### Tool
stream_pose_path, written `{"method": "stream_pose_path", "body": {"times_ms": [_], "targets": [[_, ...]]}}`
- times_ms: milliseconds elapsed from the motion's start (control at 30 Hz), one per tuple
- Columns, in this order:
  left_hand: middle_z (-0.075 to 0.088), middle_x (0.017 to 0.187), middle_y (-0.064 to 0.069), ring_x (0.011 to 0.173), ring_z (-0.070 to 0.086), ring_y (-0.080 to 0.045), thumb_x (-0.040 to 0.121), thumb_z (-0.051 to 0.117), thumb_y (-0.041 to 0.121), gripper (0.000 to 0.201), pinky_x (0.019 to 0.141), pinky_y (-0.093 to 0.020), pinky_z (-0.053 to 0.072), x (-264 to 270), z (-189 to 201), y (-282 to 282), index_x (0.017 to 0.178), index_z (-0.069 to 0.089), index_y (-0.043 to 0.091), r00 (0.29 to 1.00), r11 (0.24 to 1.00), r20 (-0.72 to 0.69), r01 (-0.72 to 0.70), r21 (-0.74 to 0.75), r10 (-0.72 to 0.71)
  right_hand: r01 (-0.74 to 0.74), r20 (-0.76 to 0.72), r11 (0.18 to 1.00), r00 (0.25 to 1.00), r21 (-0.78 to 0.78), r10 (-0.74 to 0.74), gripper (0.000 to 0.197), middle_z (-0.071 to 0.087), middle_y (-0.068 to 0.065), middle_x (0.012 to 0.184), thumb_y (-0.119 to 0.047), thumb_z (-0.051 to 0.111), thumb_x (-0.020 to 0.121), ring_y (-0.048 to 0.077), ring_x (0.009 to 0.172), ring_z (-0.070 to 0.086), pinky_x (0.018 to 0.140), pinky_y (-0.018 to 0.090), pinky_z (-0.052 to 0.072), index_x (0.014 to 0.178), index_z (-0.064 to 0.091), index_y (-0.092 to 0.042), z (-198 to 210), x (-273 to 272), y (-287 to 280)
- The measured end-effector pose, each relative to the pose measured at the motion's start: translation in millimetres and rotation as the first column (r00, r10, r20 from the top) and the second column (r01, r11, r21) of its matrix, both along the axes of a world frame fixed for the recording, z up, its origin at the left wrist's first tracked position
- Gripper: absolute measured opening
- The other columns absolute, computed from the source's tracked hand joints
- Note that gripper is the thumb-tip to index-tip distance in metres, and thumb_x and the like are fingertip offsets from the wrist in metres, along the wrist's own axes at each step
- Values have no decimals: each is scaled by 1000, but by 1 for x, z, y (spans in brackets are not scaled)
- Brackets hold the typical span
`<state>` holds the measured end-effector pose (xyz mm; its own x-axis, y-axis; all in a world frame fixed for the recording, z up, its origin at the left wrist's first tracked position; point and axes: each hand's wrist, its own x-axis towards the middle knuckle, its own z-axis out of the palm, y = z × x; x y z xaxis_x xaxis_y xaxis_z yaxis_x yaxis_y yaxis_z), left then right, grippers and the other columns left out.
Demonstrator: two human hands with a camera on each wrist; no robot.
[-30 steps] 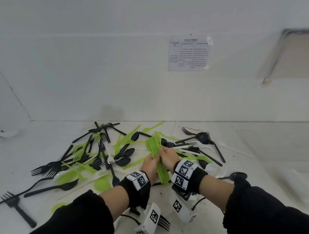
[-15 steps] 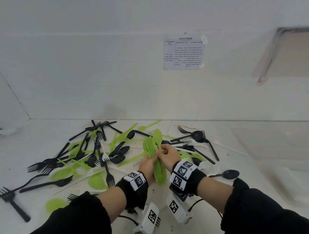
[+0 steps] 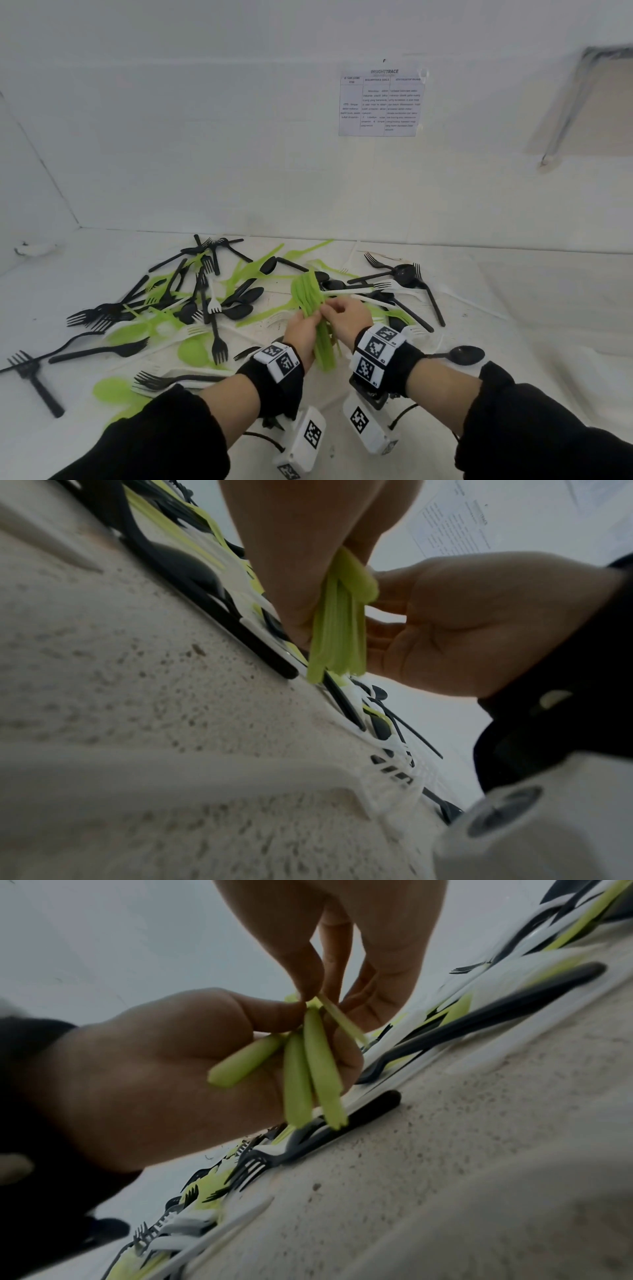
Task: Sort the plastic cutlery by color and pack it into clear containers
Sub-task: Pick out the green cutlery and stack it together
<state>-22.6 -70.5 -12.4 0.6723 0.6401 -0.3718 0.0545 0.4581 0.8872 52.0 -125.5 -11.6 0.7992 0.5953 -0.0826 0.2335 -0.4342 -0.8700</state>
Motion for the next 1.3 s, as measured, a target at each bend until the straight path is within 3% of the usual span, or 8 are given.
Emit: {"method": "stream_pose_path", "body": {"times_ms": [133, 233, 400, 533, 733, 933, 1167, 1300], "targets": [[61, 96, -12, 82, 59, -24, 100, 35, 7, 24, 68, -35, 49, -1, 0, -3, 119, 51, 8, 1000, 1000, 25, 12, -18, -11, -60, -26, 998, 998, -26, 59, 31, 65, 7, 117, -22, 50, 94, 23, 112, 59, 98, 29, 44, 121, 62, -12, 2, -1, 1], [60, 88, -10, 72, 56, -22, 101, 31, 9, 22, 62, -32, 44, -2, 1, -6, 112, 50, 13, 999, 999, 12, 48, -2, -48, -46, -111, 998, 993, 49, 51, 30, 67, 5, 98, -22, 57, 89, 24, 92, 65, 90, 41, 53, 115, 65, -11, -2, 2, 4], [60, 59, -4, 57, 56, -18, 100, 35, 19, 25, 58, -29, 42, -5, 3, -4, 92, 57, 10, 999, 998, 19, 43, -48, -42, -64, -119, 994, 990, 84, 73, 22, 72, 10, 96, -17, 67, 81, 25, 90, 68, 85, 42, 55, 102, 69, -11, -8, 6, 6], [58, 83, -8, 73, 55, -21, 102, 31, 13, 24, 65, -33, 42, -5, 0, -6, 114, 51, 14, 1000, 1000, 13, 12, -9, -12, -94, -178, 989, 978, 113, 113, 21, 71, 13, 98, -13, 65, 81, 28, 93, 68, 88, 43, 54, 103, 67, -12, -8, 10, 6], [64, 84, -10, 64, 62, -20, 96, 29, 1, 31, 57, -28, 50, -10, 5, -1, 102, 58, 7, 994, 995, 76, 87, -50, -83, -138, -271, 973, 945, 187, 186, 11, 65, 16, 90, -4, 60, 85, 31, 84, 65, 83, 46, 55, 93, 62, -11, -8, 6, 3], [64, 88, -6, 69, 58, -19, 95, 28, 17, 37, 60, -28, 46, -9, 3, 4, 110, 61, 6, 997, 986, 42, 69, -149, -63, -174, -166, 977, 967, 121, 193, 19, 71, 10, 94, -17, 71, 77, 27, 91, 68, 87, 45, 54, 78, 61, -33, -8, 2, 4], [62, 98, -15, 80, 60, -24, 102, 35, 28, 36, 61, -33, 51, -2, 7, 8, 124, 48, 3, 996, 989, 14, -84, -124, 87, -309, 109, 943, 940, -122, 322, 31, 65, 11, 102, -19, 55, 88, 25, 98, 60, 74, 24, 47, 118, 62, -15, 5, -13, 7], [62, 102, -19, 75, 63, -27, 100, 41, 22, 31, 50, -33, 55, -7, 6, 17, 120, 48, -1, 1000, 998, -3, 11, -60, -11, -336, 60, 915, 932, -223, 357, 22, 60, 15, 98, -20, 46, 85, 33, 98, 58, 83, 33, 48, 92, 68, -21, 8, -1, 14]]}}
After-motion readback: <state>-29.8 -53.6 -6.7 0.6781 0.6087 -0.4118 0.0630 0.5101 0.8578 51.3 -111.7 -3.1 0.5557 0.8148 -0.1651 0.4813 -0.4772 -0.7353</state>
